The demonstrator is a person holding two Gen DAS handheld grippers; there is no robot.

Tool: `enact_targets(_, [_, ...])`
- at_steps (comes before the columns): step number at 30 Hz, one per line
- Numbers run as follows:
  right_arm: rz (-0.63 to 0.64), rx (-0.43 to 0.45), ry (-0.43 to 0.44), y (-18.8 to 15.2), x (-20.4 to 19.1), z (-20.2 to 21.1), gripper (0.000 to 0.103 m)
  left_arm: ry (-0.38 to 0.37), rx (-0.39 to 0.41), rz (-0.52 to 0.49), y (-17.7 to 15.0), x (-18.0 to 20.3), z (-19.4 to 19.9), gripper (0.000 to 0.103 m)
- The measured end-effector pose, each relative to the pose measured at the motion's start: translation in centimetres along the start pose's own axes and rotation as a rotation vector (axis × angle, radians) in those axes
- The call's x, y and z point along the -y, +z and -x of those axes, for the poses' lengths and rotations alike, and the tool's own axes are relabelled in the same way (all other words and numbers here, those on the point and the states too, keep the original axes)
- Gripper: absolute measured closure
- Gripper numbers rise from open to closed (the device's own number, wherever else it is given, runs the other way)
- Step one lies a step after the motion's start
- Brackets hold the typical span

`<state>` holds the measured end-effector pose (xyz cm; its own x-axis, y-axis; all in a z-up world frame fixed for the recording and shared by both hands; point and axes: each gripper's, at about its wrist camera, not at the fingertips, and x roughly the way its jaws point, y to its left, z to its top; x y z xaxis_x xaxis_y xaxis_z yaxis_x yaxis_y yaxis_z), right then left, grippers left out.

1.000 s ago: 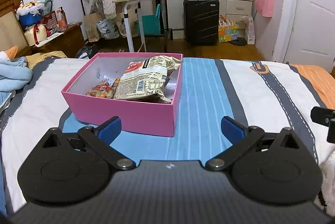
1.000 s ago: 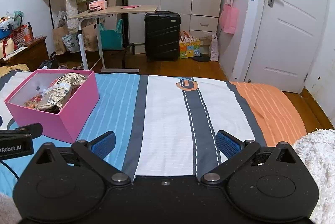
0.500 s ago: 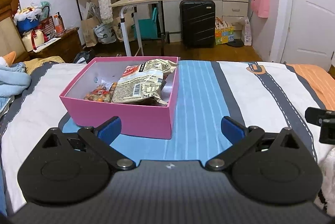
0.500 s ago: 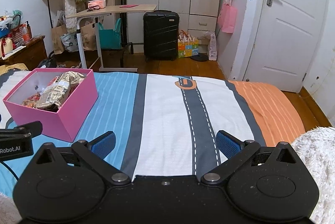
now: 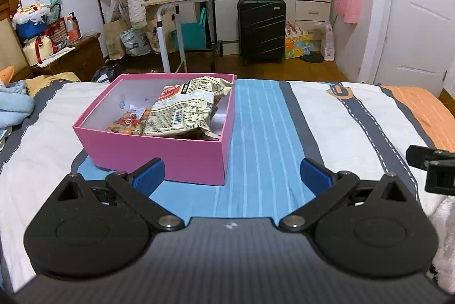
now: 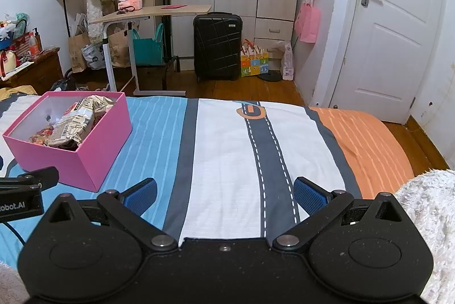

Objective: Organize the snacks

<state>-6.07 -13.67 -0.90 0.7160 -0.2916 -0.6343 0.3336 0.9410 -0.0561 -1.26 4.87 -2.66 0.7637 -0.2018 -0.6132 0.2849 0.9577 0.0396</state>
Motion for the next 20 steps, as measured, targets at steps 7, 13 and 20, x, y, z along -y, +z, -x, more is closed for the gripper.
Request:
enact_targets(7, [-0.004, 0.001, -0.001, -0.06, 0.03, 0.04, 0.000, -0.011, -0.001, 0.012, -0.04, -0.21, 0.10, 0.000])
enact_targets(13, [-0.004, 0.001, -0.001, -0.02, 0.02, 0.03, 0.000, -0.005, -0.009, 0.004, -0.08, -0.09, 0.10, 0.000])
enact_targets(20, [-0.004, 0.000, -0.002, -0.02, 0.05, 0.02, 0.000, -0.012, -0.007, 0.013, -0.07, -0.20, 0.14, 0.000])
